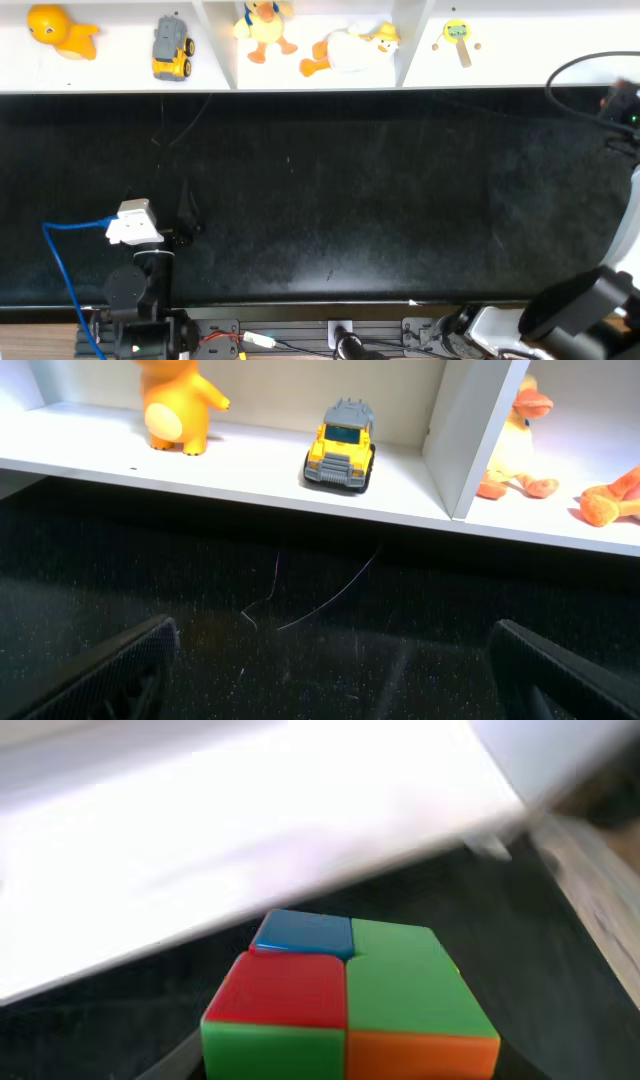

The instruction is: Store Toys

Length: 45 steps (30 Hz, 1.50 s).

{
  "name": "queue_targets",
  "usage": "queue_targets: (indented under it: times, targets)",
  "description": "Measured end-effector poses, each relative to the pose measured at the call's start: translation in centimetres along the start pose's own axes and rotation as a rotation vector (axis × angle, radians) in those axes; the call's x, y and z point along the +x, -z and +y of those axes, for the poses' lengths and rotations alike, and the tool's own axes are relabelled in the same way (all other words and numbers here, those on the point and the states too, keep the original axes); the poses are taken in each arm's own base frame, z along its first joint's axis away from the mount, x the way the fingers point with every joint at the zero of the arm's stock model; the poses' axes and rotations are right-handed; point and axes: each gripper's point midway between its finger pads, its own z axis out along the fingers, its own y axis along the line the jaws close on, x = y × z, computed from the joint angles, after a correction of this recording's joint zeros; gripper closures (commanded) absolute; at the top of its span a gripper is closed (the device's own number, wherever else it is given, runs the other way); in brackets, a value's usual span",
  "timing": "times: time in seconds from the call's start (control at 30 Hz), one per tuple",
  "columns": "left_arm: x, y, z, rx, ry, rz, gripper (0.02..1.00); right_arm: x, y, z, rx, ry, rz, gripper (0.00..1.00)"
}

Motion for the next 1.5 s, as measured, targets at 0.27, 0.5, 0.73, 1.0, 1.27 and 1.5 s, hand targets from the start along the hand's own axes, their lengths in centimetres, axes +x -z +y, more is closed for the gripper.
queue_targets:
  times: [0.27, 0.5, 0.73, 1.0, 1.27, 1.5]
  targets:
    - [0.0, 0.0, 0.0, 0.0, 0.0, 0.0, 0.02, -2.8, -5.2, 2.1, -0.199, 0.161, -0.172, 0.954]
    - [0.0, 0.0, 0.0, 0.0, 0.0, 0.0, 0.02, -3.4, -9.7, 2.0, -0.234, 0.219, -0.263, 0.956]
    - [0.0, 0.0, 0.0, 0.0, 0.0, 0.0, 0.02, -4.8, -11.4, 5.6, -0.277, 0.302, -0.338, 0.952]
    - [0.0, 0.0, 0.0, 0.0, 0.0, 0.0, 0.02, -5.5, -13.3, 10.3, -0.324, 0.381, -0.404, 0.956]
    - [0.0, 0.0, 0.0, 0.0, 0.0, 0.0, 0.02, -4.1, -15.2, 9.2, -0.289, 0.361, -0.362, 0.956]
    - [0.0, 0.0, 0.0, 0.0, 0.0, 0.0, 0.023, -3.8, -15.3, 9.0, -0.286, 0.352, -0.34, 0.954]
